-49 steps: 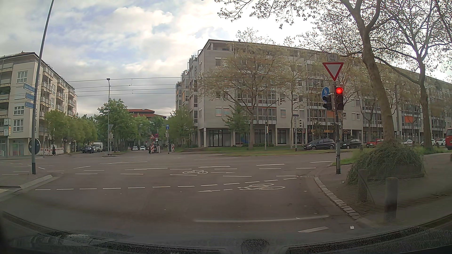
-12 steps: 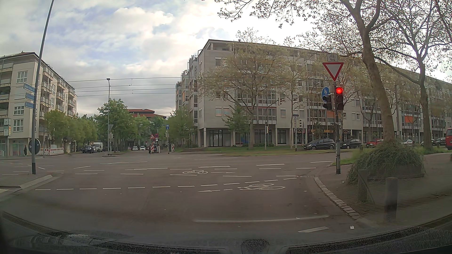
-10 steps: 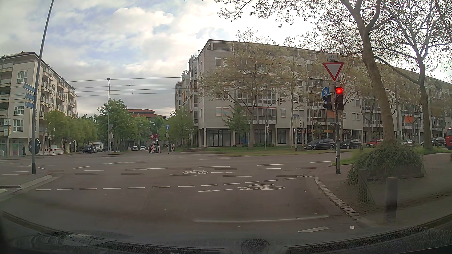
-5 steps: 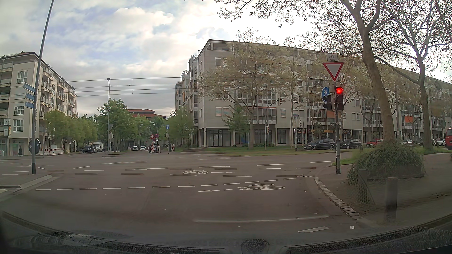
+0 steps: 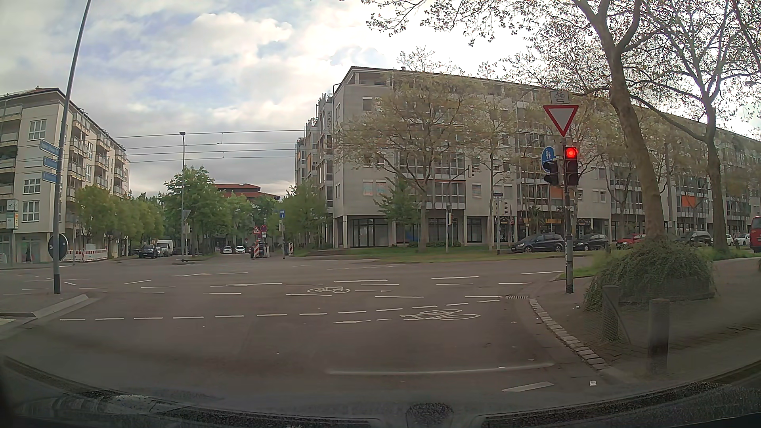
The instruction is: Follow the waypoints while adhering to traffic rules and regulations
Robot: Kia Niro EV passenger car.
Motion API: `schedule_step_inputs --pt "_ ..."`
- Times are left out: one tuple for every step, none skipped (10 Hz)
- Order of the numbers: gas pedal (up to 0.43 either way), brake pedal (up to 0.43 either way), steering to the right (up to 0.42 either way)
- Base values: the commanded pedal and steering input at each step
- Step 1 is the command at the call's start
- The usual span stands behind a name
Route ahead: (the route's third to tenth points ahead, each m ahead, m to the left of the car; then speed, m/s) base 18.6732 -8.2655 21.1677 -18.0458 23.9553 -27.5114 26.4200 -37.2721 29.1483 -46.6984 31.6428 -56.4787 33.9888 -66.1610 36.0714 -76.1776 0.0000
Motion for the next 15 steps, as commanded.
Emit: schedule_step_inputs --pt "0.0 0.207 0.069" --pt "0.0 0.207 0.069" --pt "0.0 0.213 0.067" --pt "0.0 0.213 0.066" --pt "0.0 0.207 0.066" --pt "0.0 0.213 0.066" --pt "0.0 0.207 0.066" --pt "0.0 0.213 0.065" --pt "0.0 0.213 0.065" --pt "0.0 0.213 0.066" --pt "0.0 0.213 0.066" --pt "0.0 0.213 0.066" --pt "0.0 0.213 0.066" --pt "0.0 0.213 0.066" --pt "0.0 0.213 0.066"
